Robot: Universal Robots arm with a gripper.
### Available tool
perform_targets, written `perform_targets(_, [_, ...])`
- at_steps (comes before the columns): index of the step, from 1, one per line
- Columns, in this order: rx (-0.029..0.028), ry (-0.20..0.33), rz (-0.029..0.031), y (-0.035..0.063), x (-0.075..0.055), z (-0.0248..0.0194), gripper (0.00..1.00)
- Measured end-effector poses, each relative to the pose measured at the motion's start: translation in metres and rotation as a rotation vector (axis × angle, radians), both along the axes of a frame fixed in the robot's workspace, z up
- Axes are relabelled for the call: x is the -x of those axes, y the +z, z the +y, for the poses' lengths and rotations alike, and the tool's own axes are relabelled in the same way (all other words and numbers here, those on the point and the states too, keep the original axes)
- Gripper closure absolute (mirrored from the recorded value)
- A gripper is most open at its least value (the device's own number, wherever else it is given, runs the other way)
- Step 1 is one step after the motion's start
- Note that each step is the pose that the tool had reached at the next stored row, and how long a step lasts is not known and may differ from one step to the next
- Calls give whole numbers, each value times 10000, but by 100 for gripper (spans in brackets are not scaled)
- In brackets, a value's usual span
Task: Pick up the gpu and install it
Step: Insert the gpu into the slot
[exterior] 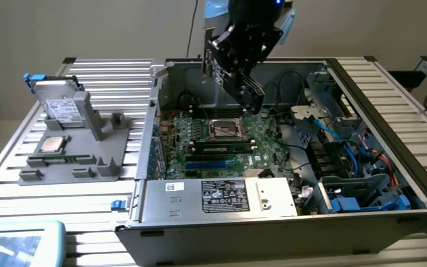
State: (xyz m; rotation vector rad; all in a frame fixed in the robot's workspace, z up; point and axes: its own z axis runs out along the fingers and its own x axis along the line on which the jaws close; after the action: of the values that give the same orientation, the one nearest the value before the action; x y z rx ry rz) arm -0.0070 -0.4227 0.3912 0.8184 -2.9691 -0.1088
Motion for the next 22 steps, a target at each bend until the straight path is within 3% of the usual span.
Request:
perform_targets(5, [-12, 907, -45, -2, -1, 0, 73])
perform_targets(10, [-54, 1770, -152, -3, 0, 0, 73])
perform_targets(22, [-185, 3678, -516, -4, 0, 0, 73])
